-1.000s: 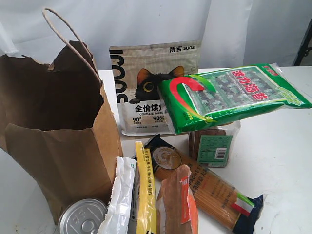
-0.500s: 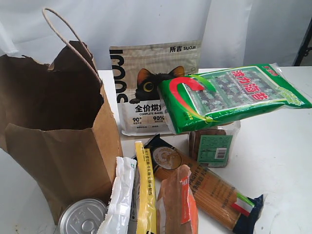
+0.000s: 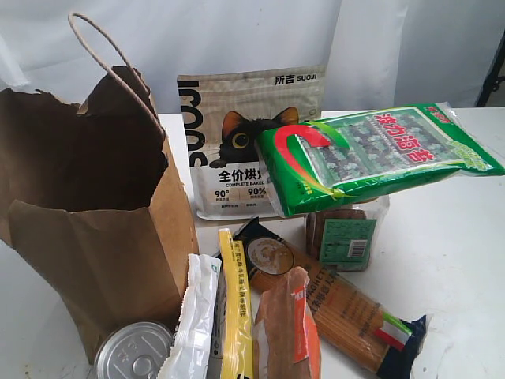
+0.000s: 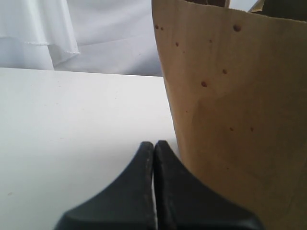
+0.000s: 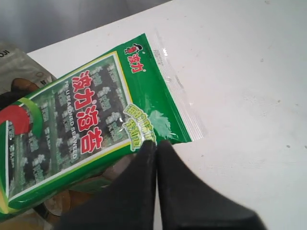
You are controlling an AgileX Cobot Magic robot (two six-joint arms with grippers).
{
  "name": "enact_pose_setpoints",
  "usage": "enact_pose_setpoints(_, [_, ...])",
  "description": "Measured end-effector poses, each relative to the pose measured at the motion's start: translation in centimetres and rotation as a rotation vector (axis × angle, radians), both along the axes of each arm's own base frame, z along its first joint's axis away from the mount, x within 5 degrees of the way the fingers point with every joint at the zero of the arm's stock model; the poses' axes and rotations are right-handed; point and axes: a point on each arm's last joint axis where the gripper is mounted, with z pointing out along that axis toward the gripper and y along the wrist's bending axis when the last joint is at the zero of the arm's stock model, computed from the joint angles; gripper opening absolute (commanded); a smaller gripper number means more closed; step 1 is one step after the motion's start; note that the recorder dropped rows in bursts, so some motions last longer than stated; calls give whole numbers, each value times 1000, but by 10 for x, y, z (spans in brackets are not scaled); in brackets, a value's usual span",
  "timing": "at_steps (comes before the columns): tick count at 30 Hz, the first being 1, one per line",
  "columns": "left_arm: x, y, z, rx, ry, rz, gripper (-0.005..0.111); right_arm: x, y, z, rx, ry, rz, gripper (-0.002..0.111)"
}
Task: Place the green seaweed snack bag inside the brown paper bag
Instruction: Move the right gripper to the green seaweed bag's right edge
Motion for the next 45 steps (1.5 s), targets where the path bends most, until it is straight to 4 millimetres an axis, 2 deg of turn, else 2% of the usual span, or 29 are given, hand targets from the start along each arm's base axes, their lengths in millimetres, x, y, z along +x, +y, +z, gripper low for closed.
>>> enact_pose_setpoints(9, [0, 0, 0, 0, 0, 0, 1, 39, 0, 2, 19, 100, 11, 0])
enact_pose_setpoints(17, [0, 0, 0, 0, 0, 0, 1, 75, -13, -5, 81, 196, 29, 0])
enact_pose_setpoints(29, [0, 0, 0, 0, 0, 0, 1, 90, -62, -24, 164, 206, 36, 0])
enact_pose_setpoints(37, [0, 0, 0, 0, 0, 0, 1, 106, -94, -51, 315, 219, -38, 0])
enact_pose_setpoints(40, [0, 0, 0, 0, 0, 0, 1, 110, -102, -63, 417, 243, -48, 7])
enact_pose_setpoints(45, [0, 0, 0, 0, 0, 0, 1, 114, -112, -71, 583, 227, -26, 31])
